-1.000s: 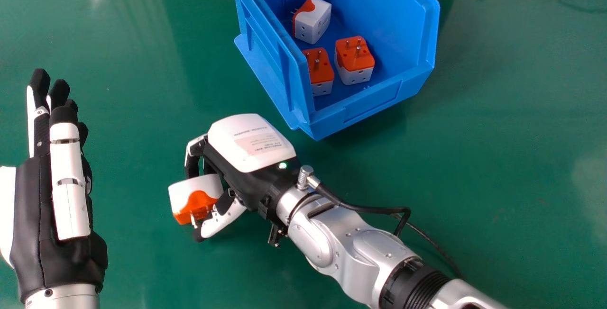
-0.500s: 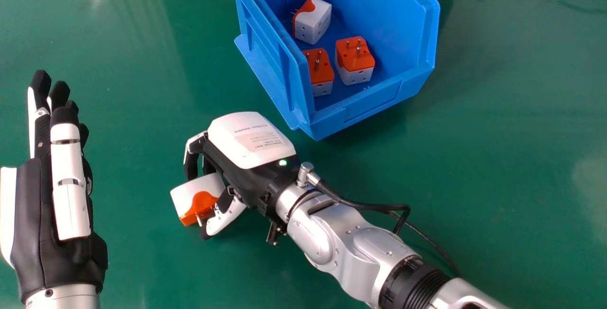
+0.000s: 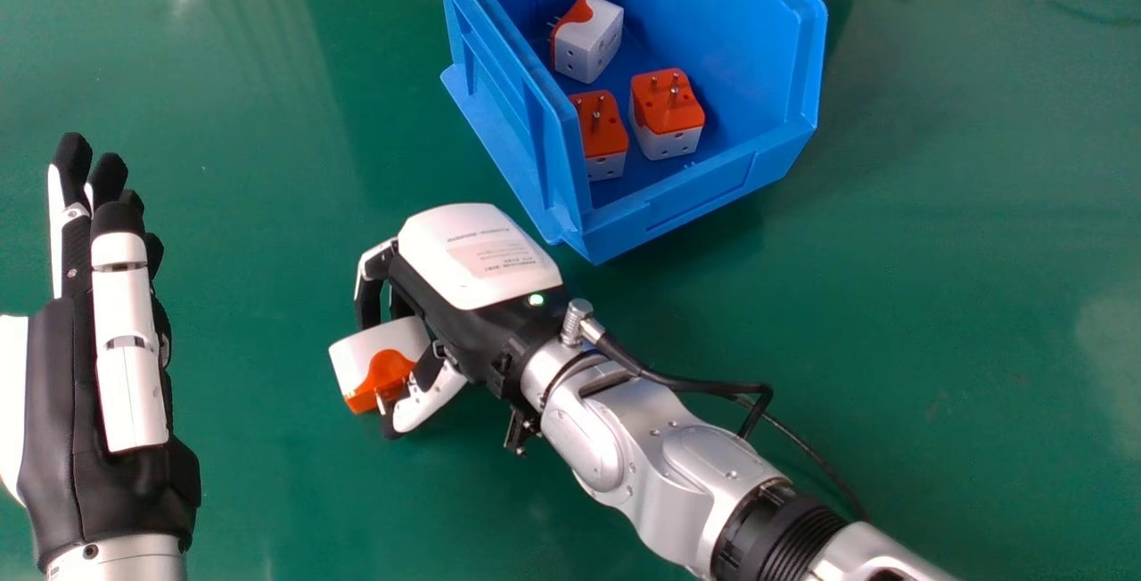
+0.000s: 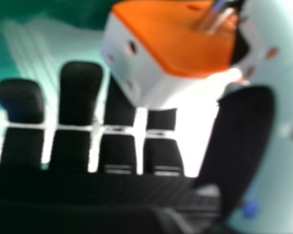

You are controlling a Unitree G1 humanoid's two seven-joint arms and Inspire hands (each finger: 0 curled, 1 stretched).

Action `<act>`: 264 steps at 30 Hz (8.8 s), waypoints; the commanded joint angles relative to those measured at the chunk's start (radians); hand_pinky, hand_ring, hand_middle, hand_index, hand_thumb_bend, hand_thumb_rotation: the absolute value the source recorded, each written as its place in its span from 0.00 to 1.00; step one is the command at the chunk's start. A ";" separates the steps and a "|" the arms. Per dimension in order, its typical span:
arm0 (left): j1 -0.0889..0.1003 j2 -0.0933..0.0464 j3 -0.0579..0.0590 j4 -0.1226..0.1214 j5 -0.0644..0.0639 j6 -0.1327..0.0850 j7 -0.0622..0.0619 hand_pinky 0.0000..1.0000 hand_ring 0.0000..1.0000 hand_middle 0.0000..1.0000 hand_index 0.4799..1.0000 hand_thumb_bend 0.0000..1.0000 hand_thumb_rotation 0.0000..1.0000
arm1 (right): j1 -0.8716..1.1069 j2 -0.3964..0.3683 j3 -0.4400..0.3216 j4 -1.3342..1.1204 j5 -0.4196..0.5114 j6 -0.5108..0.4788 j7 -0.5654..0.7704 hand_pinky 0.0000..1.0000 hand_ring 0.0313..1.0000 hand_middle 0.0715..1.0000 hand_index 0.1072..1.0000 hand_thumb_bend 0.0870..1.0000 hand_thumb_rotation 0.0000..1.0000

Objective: Pick all objects and put in blue box

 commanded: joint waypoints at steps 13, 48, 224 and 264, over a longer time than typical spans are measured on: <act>-0.014 0.015 0.009 0.021 0.011 -0.042 -0.016 1.00 1.00 0.99 0.99 0.24 1.00 | 0.113 -0.044 -0.028 -0.347 0.008 0.073 0.107 0.19 0.25 0.40 0.47 0.46 0.00; -0.044 0.003 0.023 -0.036 0.029 0.010 0.003 1.00 0.99 0.98 0.99 0.23 1.00 | 0.473 -0.260 -0.079 -1.084 -0.004 0.185 0.393 0.21 0.28 0.35 0.42 0.43 0.14; -0.021 0.001 -0.002 -0.069 0.026 0.049 -0.011 0.95 0.98 0.98 0.95 0.18 0.98 | 0.719 -0.462 -0.520 -1.250 0.307 0.027 0.089 0.85 0.99 1.00 1.00 0.31 0.48; 0.031 -0.012 -0.072 0.011 0.057 -0.049 -0.035 1.00 1.00 1.00 1.00 0.00 1.00 | 0.936 -0.274 -0.765 -0.877 0.944 -0.390 0.426 1.00 1.00 1.00 1.00 0.41 1.00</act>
